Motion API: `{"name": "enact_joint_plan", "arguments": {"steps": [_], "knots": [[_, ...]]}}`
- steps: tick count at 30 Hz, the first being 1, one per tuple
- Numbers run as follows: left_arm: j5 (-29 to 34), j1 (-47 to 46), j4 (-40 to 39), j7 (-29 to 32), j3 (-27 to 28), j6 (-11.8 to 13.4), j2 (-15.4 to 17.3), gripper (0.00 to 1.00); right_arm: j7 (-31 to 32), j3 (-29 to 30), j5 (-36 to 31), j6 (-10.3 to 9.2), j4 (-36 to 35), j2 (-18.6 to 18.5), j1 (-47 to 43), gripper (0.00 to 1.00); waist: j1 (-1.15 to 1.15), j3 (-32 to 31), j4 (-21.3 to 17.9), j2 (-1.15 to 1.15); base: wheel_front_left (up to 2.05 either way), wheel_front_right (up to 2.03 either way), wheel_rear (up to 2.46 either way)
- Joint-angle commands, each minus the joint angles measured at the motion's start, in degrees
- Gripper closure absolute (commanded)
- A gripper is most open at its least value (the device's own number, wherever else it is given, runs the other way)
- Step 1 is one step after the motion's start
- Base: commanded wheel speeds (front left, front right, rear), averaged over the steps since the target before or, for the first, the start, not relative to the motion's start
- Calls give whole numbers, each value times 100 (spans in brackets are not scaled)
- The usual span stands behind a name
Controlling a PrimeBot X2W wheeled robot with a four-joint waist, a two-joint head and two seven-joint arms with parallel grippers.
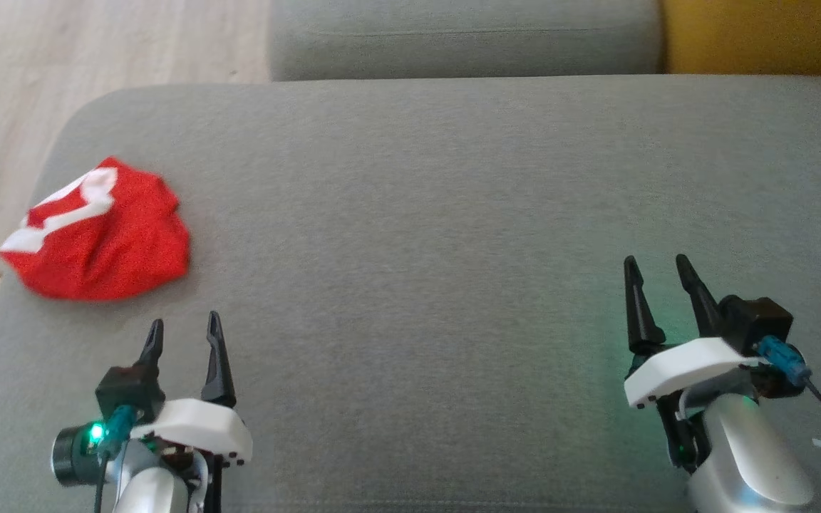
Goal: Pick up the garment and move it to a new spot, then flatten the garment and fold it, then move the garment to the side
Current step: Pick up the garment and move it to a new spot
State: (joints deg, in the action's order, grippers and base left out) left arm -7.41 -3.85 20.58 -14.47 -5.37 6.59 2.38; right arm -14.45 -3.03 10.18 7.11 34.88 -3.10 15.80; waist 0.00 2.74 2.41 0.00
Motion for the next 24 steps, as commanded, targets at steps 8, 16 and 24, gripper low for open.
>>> {"name": "enact_joint_plan", "arguments": {"steps": [8,16,24], "knots": [[-30,-322,-277,-52,278,22,50,0,-55,-347,142,37,-212,22,333,0,0,232,1188,0,0,0,0],[-37,-270,-255,-52,441,56,50,0,-55,-494,216,37,-154,22,408,0,0,274,1959,0,0,0,0],[-52,-217,-250,-52,647,68,50,0,-55,-604,226,37,-73,22,471,0,0,341,2591,0,0,0,0]]}}
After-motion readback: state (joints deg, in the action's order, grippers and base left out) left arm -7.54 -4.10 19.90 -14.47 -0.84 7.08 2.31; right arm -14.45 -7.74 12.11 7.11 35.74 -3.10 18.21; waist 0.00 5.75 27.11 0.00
